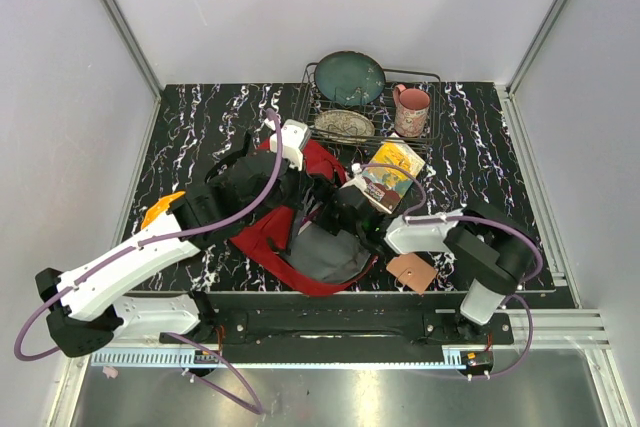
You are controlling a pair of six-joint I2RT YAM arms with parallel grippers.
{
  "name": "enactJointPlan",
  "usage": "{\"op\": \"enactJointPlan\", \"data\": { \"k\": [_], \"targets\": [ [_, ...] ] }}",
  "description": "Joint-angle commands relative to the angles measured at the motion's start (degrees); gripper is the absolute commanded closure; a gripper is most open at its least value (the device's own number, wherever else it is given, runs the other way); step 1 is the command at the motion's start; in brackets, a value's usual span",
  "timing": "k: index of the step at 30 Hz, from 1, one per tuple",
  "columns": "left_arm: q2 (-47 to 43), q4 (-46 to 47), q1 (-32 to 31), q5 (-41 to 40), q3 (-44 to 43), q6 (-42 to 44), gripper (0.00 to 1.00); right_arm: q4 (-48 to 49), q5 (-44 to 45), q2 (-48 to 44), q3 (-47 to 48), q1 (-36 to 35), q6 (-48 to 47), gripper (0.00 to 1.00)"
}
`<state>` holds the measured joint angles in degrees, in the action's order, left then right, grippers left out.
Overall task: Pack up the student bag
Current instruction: Place the book in the student bag, then adjust the student bag at the center of the board.
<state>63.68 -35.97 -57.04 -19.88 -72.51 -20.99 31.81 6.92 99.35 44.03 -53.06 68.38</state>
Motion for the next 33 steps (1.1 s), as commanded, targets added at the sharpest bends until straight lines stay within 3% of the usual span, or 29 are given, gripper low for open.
{"op": "enactJointPlan", "data": {
  "k": [1,6,8,12,16,22,24,26,29,32,33],
  "targets": [
    [-1.89,5.47,0.17,-1.92,-0.18,-0.36,1.0,-8.51,2.57,-6.87,-0.96,-0.55,-4.22,0.07],
    [-1.89,5.12,0.26,-2.44,0.18,-0.28,1.0,-12.65,3.1,-15.65,-5.0,-1.43,-9.12,0.05],
    [-2.07,4.68,0.35,-2.88,0.7,-0.45,1.0,-18.85,4.23,-19.44,-5.53,-1.78,-10.98,0.06],
    [-3.03,3.89,0.35,-3.06,2.19,-1.68,1.0,-27.15,6.88,-34.0,-9.82,-3.02,-13.71,0.05],
    [-5.32,3.89,0.7,-3.41,6.14,-4.05,1.0,-36.88,7.5,-41.07,-12.21,-3.02,-11.87,0.05],
    [-8.3,2.83,0.87,-1.66,10.1,-7.74,0.97,-51.38,15.92,-55.3,-12.92,-3.1,-6.25,0.05],
    [-8.92,2.66,0.87,-0.6,11.24,-8.27,0.88,-55.0,19.18,-60.73,-12.13,-3.1,-4.58,0.05],
    [-9.89,2.74,0.79,0.36,12.12,-8.54,0.86,-60.27,21.81,-63.65,-10.9,-3.1,-2.91,0.05],
    [-11.47,2.57,0.87,1.94,13.36,-9.41,0.72,-66.78,24.8,-66.82,-9.5,-3.1,0.33,0.05],
    [-14.45,3.18,0.79,3.17,15.2,-10.73,0.46,-71.71,26.74,-68.15,-8.26,-3.1,3.15,0.06],
    [-15.24,3.53,0.87,3.44,16.16,-10.91,0.43,-72.24,27.01,-68.67,-8.09,-3.1,3.42,0.06]
  ]
}}
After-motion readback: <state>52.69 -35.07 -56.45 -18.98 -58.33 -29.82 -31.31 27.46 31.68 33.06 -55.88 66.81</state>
